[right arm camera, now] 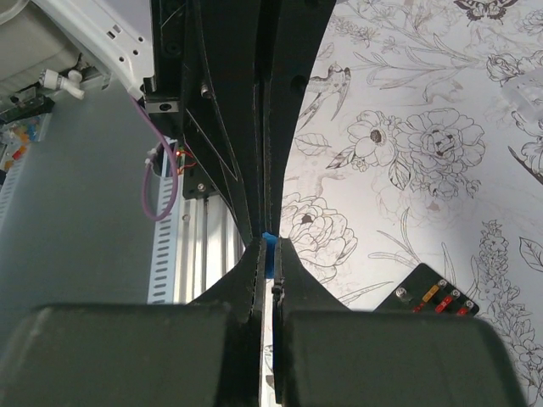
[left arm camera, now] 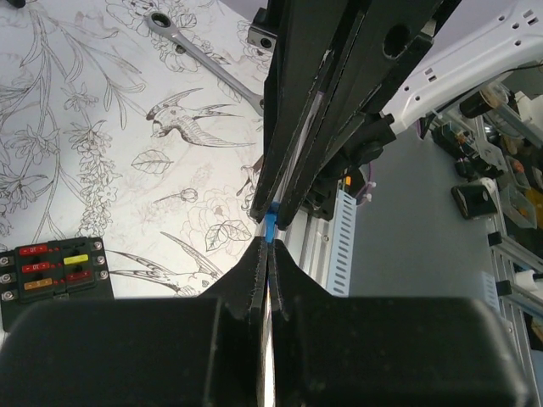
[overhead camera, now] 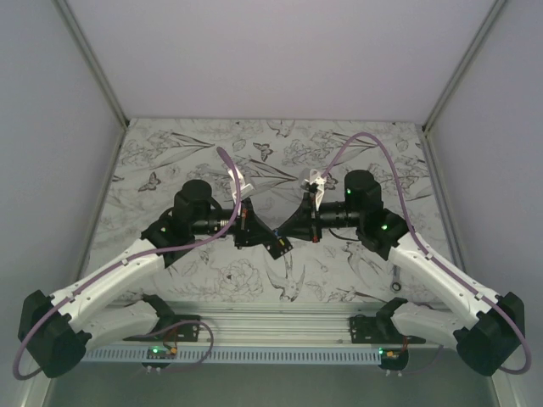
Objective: Snap on the fuse box
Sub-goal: Pick up the fuse from the center of the board.
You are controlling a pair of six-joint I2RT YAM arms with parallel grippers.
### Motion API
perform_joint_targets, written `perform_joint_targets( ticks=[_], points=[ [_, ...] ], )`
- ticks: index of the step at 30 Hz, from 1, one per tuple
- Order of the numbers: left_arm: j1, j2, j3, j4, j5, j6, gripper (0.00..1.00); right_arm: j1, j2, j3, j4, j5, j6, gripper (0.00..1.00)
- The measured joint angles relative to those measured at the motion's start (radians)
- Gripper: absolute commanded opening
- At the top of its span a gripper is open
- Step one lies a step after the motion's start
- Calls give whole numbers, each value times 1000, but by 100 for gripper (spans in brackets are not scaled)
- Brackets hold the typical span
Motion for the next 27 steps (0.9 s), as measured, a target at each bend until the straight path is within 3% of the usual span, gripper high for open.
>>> perform_joint_targets(
  ticks=[2,8,20,27],
  points=[
    [0,0,0,-1,-4,0,15,0,0,0,0,0,-3,0],
    [0,-8,-4,-27,-100,-1,35,0,-3,0,-29,72,-11,0],
    [57,-77,-95,-227,-459,-92,75,41,103,0,-156,553,-9,0],
    [142,-48,-150,-285,-533,-188,88,113,254,0,-173,801,18,0]
  ],
)
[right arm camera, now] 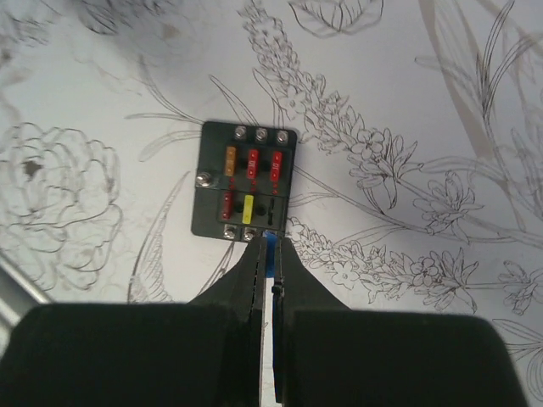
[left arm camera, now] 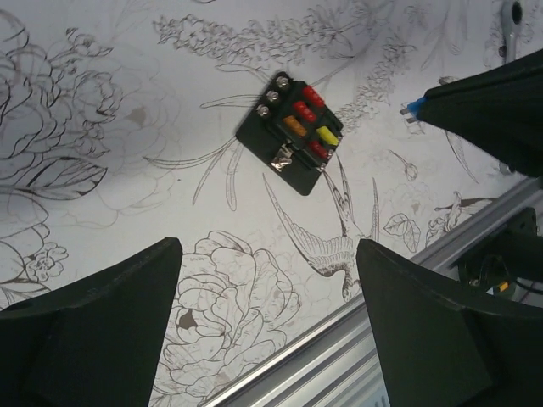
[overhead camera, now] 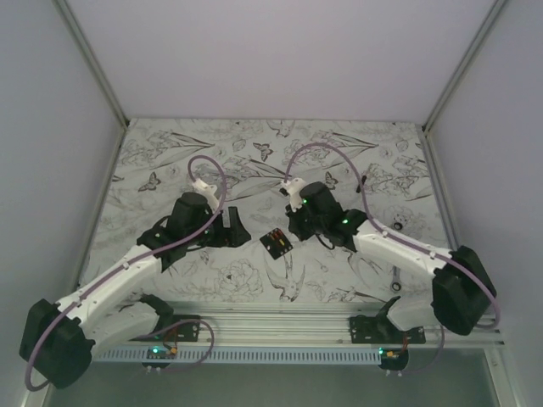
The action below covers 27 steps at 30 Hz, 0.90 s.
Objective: Snap on the fuse box
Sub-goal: Pick up the fuse from the center of the board.
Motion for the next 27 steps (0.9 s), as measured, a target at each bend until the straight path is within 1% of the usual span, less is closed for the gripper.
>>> perform_joint_targets(
  ticks=[2,4,10,14,19,27],
  points=[
    [18,17,-5,-4,-3,-18,90,21,47,0,8,56,9,0],
    [31,35,-5,-4,-3,-35,93,45,100,0,19,103,14,0],
    [70,86,-5,-8,2,-68,98,90,209,0,35,187,22,0],
    [82,103,-5,-20,4,-84,99,96,224,0,50,218,29,0],
    [84,121,-5,-23,5,-90,100,97,225,1,74,225,33,0],
    [84,150,-5,-25,5,-95,100,107,269,17,90,229,36,0]
  ],
)
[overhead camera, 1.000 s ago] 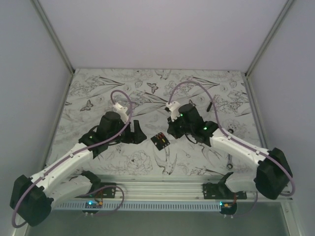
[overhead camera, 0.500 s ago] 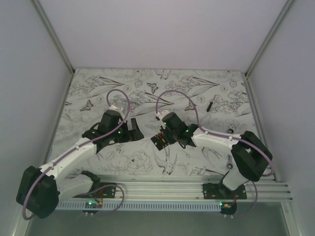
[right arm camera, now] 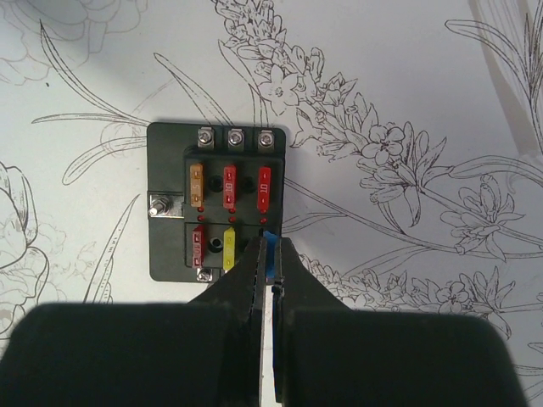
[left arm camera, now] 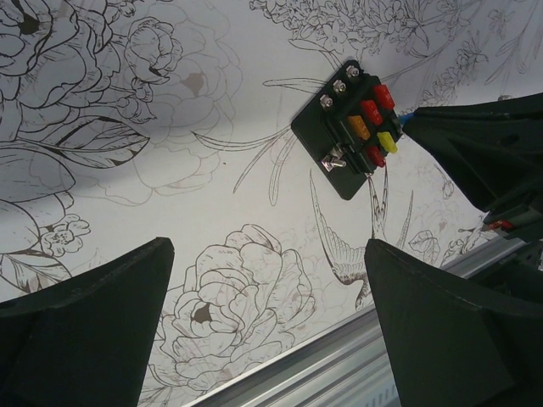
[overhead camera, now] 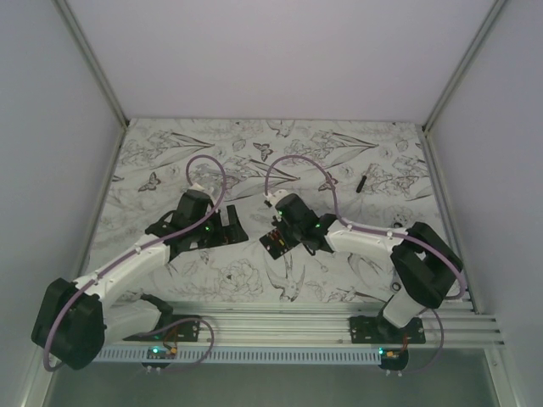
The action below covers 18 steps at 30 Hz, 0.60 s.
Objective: Snap on the fuse box
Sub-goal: Pick up the fuse from the center of the board.
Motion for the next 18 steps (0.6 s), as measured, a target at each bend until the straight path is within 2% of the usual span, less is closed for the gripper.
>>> perform_joint_targets(
  ticks=[18],
  points=[
    [4,11,0,-1,0,-11,100,29,27,5,5,55,0,0]
  ],
)
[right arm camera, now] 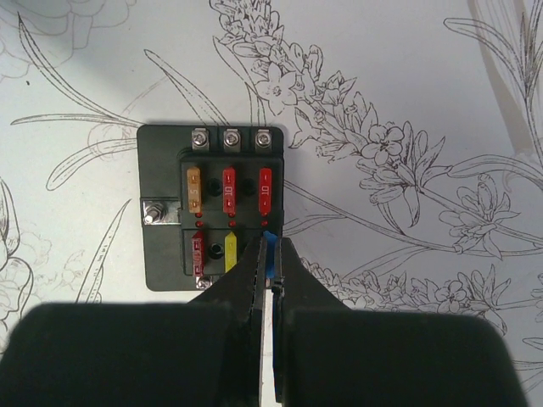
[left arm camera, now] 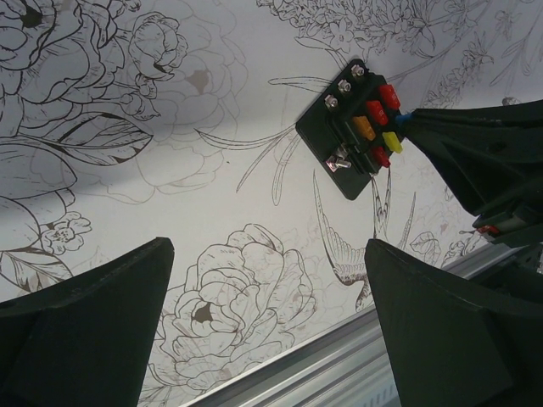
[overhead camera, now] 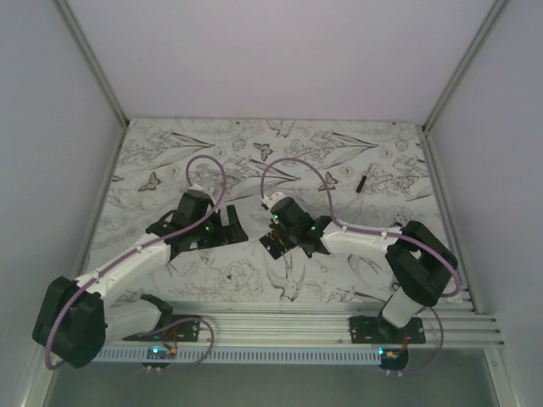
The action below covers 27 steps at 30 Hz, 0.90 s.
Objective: Snap on the fuse box
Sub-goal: Pick up the fuse from the center of the board, then install the fuse at the fuse box base.
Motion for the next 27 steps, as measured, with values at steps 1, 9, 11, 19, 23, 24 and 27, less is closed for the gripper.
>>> perform_joint_targets(
  ticks=[1,9,11,19,23,24,27],
  points=[
    [0,0,0,0,0,0,100,4,3,3,0,9,0,0],
    [0,0,0,0,0,-3,100,39,24,16,1,81,0,0],
    [0,0,0,0,0,-3,100,45,30,19,3,95,0,0],
    [0,0,0,0,0,-10,100,79,38,11,10,160,3,0],
    [0,0,0,0,-1,-18,100,84,13,-29,43,176,18,0],
    [0,0,0,0,-1,-21,100,85,6,-38,48,178,24,0],
    [0,0,0,0,-1,-28,99,86,-7,-58,64,185,45,0]
  ],
)
